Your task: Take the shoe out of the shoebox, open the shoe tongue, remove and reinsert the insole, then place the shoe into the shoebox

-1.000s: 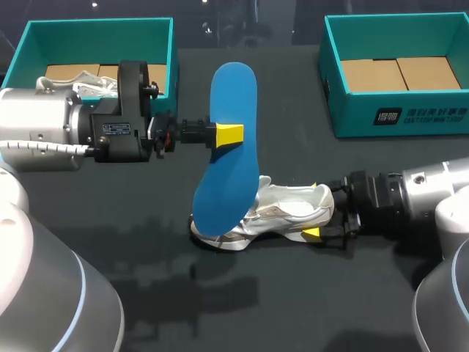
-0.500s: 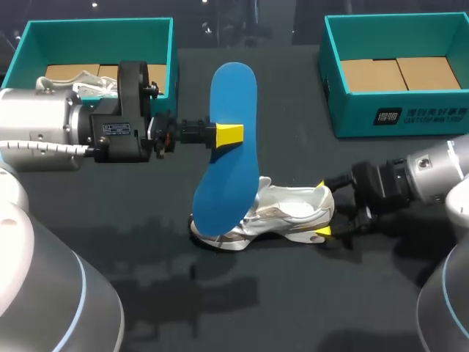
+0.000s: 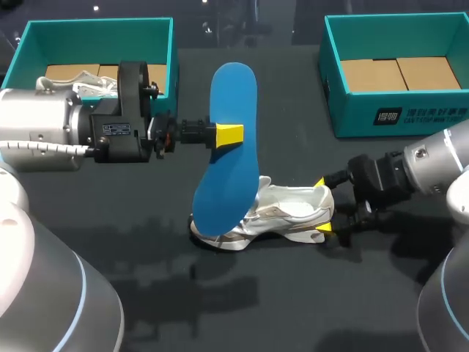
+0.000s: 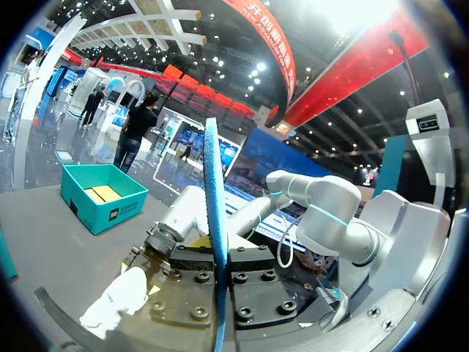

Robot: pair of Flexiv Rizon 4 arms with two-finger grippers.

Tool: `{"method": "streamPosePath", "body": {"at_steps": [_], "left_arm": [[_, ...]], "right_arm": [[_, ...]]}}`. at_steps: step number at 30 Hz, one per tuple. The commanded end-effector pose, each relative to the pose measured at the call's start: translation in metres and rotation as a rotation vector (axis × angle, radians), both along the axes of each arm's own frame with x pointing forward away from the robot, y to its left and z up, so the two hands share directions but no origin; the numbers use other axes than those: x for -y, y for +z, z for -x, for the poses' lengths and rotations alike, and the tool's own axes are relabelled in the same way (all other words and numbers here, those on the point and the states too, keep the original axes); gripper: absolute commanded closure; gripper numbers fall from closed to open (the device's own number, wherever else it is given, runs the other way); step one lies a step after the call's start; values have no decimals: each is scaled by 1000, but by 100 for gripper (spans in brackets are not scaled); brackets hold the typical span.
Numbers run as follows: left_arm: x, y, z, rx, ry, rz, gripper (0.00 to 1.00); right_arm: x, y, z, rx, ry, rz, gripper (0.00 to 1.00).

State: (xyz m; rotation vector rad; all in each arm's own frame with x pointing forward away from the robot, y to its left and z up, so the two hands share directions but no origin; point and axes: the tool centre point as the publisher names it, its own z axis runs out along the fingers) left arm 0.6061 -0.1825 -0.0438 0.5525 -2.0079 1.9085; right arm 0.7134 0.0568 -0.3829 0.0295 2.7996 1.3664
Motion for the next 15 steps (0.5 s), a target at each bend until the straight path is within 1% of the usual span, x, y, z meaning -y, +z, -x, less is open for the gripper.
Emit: {"method": "streamPosePath", "body": {"at_steps": [1, 5, 10, 15], "left_arm": [[0, -1, 1, 0, 2, 1, 100], [0, -1, 1, 0, 2, 1, 100], [0, -1, 1, 0, 2, 1, 100], [0, -1, 1, 0, 2, 1, 100]], "right_arm": [[2, 2, 4, -4, 11, 17, 0], [10, 12, 14, -79, -34, 133, 0], [16, 24, 20, -126, -53, 283, 0], [20, 34, 25, -124, -57, 379, 0]]}}
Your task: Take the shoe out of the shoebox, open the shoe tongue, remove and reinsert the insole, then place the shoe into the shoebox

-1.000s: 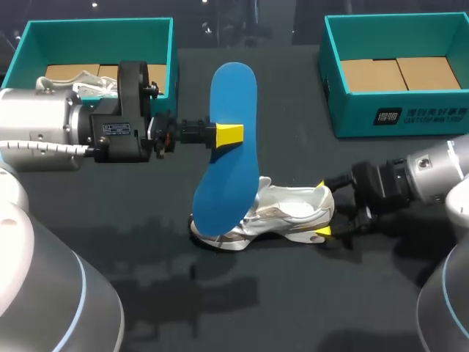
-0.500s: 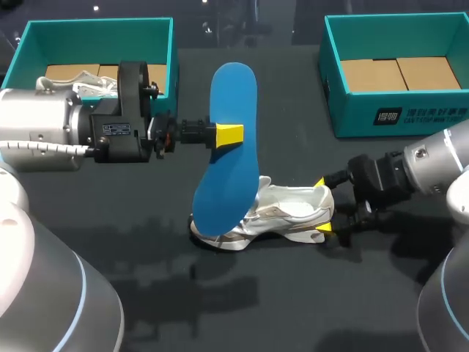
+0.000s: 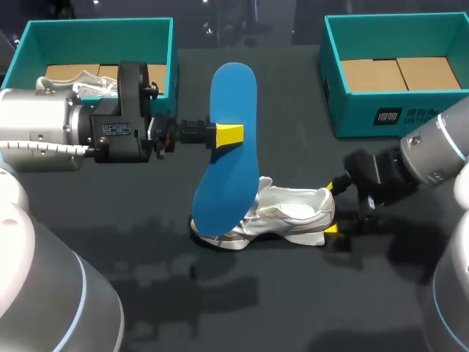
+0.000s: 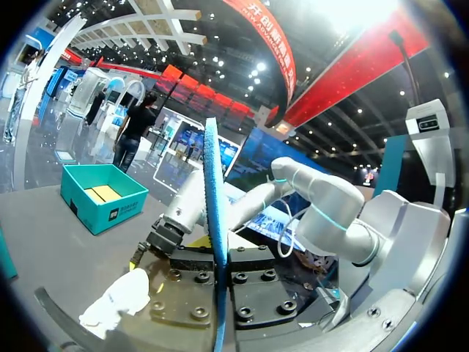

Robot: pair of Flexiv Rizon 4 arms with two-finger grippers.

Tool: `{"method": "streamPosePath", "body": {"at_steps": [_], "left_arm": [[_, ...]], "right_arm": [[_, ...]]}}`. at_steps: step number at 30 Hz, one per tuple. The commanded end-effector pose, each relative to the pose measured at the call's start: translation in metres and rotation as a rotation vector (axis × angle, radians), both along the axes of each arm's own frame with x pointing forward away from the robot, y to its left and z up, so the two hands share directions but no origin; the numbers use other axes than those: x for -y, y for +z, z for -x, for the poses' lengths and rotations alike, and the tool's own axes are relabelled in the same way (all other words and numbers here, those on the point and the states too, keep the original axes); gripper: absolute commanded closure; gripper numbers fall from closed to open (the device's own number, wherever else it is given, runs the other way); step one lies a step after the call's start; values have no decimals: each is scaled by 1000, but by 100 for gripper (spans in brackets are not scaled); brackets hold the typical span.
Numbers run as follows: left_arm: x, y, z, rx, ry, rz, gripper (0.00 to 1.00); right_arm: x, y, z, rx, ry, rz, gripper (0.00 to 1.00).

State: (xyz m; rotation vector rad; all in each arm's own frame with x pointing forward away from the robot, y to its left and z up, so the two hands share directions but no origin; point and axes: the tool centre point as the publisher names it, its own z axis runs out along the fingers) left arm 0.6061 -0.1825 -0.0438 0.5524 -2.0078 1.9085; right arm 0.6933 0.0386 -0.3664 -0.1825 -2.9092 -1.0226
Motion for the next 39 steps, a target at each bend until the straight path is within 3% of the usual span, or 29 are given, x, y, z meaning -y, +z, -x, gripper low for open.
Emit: {"method": "streamPosePath", "body": {"at_steps": [1, 22, 39], "left_arm": [[0, -1, 1, 0, 2, 1, 100], [0, -1, 1, 0, 2, 1, 100], [0, -1, 1, 0, 2, 1, 100]], "right_arm": [[2, 19, 6, -15, 3, 173, 0], [-1, 38, 20, -37, 15, 429, 0], [-8, 42, 7, 37, -6, 481, 0]]}}
